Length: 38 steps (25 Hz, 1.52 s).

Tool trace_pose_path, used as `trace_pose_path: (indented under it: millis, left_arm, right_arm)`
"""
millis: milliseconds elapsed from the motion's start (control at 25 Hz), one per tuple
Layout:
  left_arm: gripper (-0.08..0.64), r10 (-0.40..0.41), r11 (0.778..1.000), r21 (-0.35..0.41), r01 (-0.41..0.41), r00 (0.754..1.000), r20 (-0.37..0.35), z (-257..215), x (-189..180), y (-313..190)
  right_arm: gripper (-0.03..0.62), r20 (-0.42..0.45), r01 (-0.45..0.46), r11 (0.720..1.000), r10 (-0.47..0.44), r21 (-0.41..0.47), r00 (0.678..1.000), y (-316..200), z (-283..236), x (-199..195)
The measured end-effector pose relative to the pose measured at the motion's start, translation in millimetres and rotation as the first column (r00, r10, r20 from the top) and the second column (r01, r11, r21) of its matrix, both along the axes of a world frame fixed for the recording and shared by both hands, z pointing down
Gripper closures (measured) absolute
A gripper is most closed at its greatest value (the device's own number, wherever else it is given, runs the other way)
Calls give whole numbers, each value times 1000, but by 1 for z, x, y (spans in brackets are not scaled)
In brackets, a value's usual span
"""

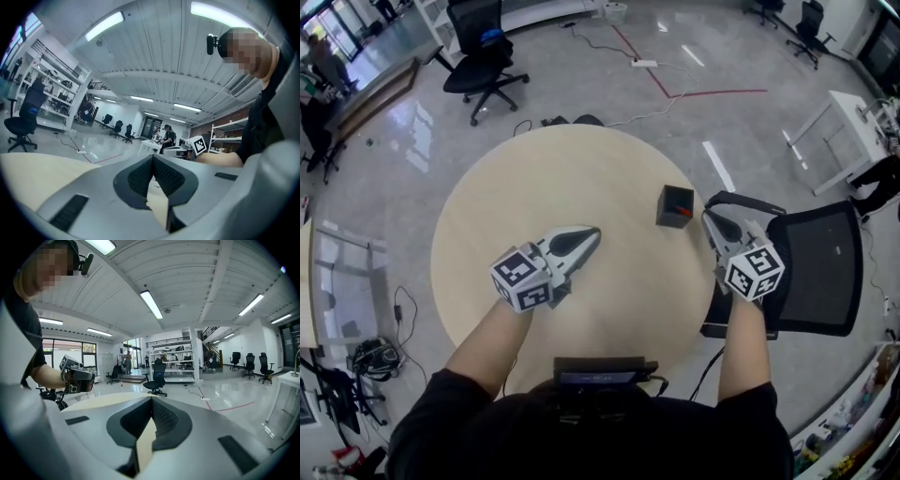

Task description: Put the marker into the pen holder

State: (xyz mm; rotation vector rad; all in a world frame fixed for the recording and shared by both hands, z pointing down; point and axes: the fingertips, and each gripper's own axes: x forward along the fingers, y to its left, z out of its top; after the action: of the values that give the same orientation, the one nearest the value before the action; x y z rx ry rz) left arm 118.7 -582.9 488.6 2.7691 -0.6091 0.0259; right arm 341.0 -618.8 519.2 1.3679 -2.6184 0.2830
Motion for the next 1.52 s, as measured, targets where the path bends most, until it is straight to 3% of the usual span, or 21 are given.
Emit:
trace_pose_path:
  millis: [160, 520, 760, 1160, 1320, 1520]
  left_arm:
    - [566, -51, 998, 22, 51, 999, 7, -30, -11, 14]
    - [566, -142, 990, 5, 142, 990, 6, -29, -76, 68]
    - [566, -114, 993, 16, 115, 992, -46, -48, -124, 90]
    - [566, -46, 996, 71, 54, 994, -101, -95, -241, 163]
    - [566, -88, 992, 83, 99, 989, -120, -102, -270, 185]
    - [566, -181, 975, 104, 199, 971, -156, -111, -279, 208]
  right_arm:
    - [591, 18, 67, 998, -68, 14, 998, 5, -29, -8]
    - [591, 39, 198, 980, -198, 12, 979, 35, -34, -75]
    - [591, 40, 208, 978, -208, 19, 977, 66, -58, -133]
    - [591, 142, 179, 983, -182, 36, 973, 164, -110, -246]
    - [591, 117, 209, 975, -216, 70, 969, 191, -129, -263]
    - [591, 112, 285, 950, -300, 129, 947, 208, -158, -259]
